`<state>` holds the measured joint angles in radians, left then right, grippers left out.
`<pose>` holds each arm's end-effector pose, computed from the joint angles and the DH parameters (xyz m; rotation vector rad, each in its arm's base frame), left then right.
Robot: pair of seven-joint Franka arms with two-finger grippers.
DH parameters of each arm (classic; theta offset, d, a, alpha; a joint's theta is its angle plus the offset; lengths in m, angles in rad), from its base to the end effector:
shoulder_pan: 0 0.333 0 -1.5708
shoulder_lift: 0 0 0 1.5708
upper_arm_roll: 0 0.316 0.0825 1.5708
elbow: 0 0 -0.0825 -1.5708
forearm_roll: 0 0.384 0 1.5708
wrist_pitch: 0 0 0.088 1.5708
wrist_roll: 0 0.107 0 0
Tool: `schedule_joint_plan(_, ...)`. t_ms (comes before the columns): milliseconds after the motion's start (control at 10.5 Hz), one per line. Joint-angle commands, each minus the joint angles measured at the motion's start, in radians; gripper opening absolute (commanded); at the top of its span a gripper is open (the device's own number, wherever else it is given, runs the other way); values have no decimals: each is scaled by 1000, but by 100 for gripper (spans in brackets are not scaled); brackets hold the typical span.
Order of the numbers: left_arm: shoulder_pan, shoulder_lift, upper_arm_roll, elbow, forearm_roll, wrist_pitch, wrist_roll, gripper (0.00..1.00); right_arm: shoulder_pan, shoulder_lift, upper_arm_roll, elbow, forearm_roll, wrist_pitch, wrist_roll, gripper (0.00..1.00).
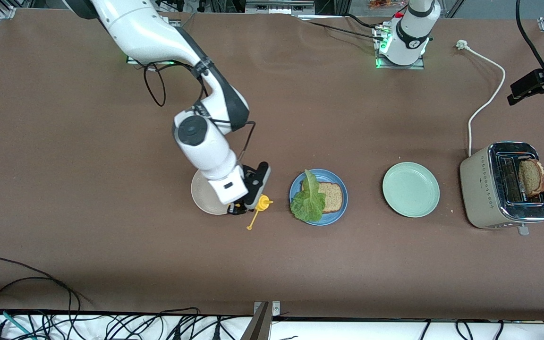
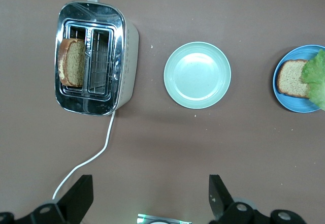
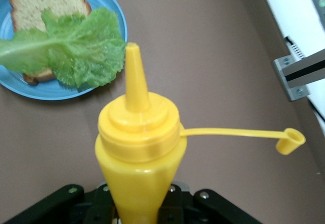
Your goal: Make sandwich in blue plate with both arms
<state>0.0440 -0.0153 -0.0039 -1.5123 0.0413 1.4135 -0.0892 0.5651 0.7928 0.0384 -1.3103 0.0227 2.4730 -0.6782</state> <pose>0.5327 0.0263 0.6469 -3.0889 -0.2074 0.1277 0.6439 0.4339 0.3046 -2.4815 -1.7903 -0.5752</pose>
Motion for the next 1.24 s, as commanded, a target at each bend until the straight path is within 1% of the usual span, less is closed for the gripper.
schedule_joint_plan(0, -1, 12, -5, 30, 34, -21, -4, 100, 61, 86, -23, 68, -237, 32, 182, 20)
schedule_joint_plan(95, -1, 12, -5, 30, 35, -21, -4, 100, 90, 92, -41, 75, -306, 27, 222, 20)
schedule_joint_plan(190, -1, 12, -5, 30, 35, -21, -4, 100, 140, 92, -78, 75, -346, 21, 253, 20)
schedule_joint_plan(286, -1, 12, -5, 30, 34, -21, -4, 100, 216, 92, -150, 74, -375, 6, 284, 20)
schedule_joint_plan(476, -1, 12, -5, 30, 34, -21, -4, 100, 382, 118, -318, 75, -380, -18, 348, 20)
schedule_joint_plan(571, -1, 12, -5, 30, 34, -21, -4, 100, 436, 141, -374, 75, -380, -20, 364, 20)
schedule_joint_plan(857, -1, 12, -5, 30, 35, -21, -4, 100, 482, 189, -420, 92, -400, -20, 368, 19)
schedule_joint_plan(1048, -1, 12, -5, 30, 34, -21, -4, 100, 506, 230, -457, 108, -455, -20, 370, 19)
schedule_joint_plan(1143, -1, 12, -5, 30, 34, -21, -4, 100, 509, 245, -465, 123, -463, -28, 370, 14)
